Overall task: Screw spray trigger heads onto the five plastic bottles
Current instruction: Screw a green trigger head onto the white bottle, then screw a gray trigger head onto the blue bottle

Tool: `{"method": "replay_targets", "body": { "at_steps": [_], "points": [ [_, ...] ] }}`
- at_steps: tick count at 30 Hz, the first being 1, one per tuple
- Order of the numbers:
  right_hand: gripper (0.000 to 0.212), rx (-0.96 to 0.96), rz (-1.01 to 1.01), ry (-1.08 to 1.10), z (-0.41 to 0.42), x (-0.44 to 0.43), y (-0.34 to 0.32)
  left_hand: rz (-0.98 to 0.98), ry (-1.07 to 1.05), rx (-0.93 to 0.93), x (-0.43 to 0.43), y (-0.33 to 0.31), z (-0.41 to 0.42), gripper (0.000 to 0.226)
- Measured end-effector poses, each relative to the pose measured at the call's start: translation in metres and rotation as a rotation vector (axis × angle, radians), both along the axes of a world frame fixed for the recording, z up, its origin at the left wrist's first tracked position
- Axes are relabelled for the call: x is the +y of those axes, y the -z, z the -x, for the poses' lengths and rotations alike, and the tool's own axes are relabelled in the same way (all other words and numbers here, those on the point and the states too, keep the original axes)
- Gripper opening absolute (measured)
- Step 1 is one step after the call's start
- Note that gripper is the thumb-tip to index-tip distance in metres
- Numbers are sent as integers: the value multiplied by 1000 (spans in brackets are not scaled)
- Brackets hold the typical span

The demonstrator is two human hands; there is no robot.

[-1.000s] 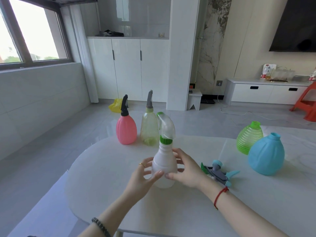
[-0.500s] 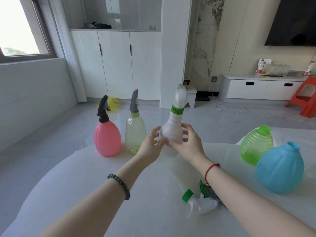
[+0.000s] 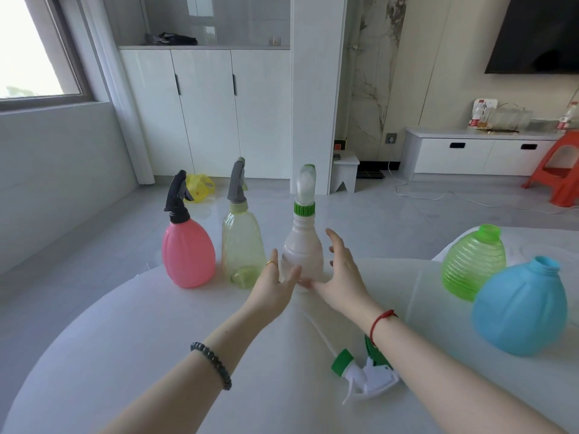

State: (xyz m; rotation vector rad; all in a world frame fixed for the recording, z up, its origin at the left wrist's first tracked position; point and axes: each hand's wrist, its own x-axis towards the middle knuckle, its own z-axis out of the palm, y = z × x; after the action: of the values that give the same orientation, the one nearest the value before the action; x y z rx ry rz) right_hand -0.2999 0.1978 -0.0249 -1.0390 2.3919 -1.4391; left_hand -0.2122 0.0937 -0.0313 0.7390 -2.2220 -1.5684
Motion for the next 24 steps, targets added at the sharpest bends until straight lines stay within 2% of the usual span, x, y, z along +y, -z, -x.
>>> {"method": "replay_targets", "body": {
  "at_steps": [7,17,20,24],
  "points": [
    [89,221,27,20,-8,91,-25,91,19,97,57,-6,-33,67],
    [87,382,208,374,23,229,-37,67,309,99,173,-28,20,63],
    [89,307,189,449,38,248,-28,64,344,75,199,-29,43,60],
    [97,106,142,449,58,262,-9,64,370,47,222,-28,74,60]
  ]
}}
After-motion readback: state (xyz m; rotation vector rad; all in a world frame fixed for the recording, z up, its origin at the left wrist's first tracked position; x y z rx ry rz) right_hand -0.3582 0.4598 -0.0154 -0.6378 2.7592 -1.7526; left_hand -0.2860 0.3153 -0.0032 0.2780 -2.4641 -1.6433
